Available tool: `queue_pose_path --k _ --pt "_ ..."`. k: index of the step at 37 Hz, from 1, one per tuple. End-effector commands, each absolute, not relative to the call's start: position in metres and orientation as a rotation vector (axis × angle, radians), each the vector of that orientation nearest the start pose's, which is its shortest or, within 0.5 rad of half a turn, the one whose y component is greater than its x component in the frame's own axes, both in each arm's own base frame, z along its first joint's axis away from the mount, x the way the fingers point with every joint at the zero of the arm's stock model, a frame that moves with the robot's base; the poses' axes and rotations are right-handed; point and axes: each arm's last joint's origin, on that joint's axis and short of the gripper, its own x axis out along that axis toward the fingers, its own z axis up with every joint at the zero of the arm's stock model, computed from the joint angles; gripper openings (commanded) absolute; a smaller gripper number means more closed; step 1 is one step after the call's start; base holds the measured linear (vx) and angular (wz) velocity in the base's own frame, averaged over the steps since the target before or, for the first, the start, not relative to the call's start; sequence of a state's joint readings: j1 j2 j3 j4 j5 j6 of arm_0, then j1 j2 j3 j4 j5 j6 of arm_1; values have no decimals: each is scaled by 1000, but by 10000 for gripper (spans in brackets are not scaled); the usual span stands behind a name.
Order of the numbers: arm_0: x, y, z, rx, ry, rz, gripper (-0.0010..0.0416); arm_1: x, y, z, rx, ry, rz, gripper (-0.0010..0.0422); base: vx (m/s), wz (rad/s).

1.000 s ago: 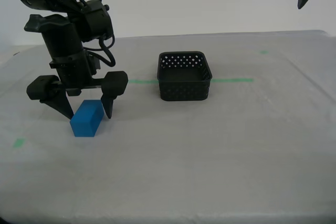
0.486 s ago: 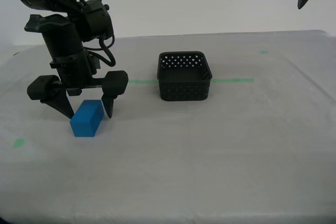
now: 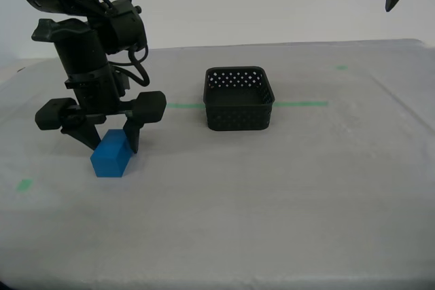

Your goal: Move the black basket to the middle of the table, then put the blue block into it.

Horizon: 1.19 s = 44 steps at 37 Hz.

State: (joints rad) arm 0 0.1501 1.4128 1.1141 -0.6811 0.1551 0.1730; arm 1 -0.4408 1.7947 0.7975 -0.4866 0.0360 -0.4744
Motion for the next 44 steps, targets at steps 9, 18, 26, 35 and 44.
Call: queue_pose_path --k 9,18,26,35,44 --pt "281 38 270 11 962 -91 398 244 -116 91 -85 1510 -30 83 0 0" --pt "281 38 270 11 962 -91 398 244 -116 91 -82 1510 -31 5 0 0" --pt "281 38 270 11 962 -91 398 243 -116 93 -76 1528 -24 -2 0 0" --pt "281 38 270 10 962 -91 398 247 -118 109 -67 1551 -15 -1 0 0" --pt "281 38 270 10 962 -91 398 260 -126 138 -34 1531 4 -1 0 0"
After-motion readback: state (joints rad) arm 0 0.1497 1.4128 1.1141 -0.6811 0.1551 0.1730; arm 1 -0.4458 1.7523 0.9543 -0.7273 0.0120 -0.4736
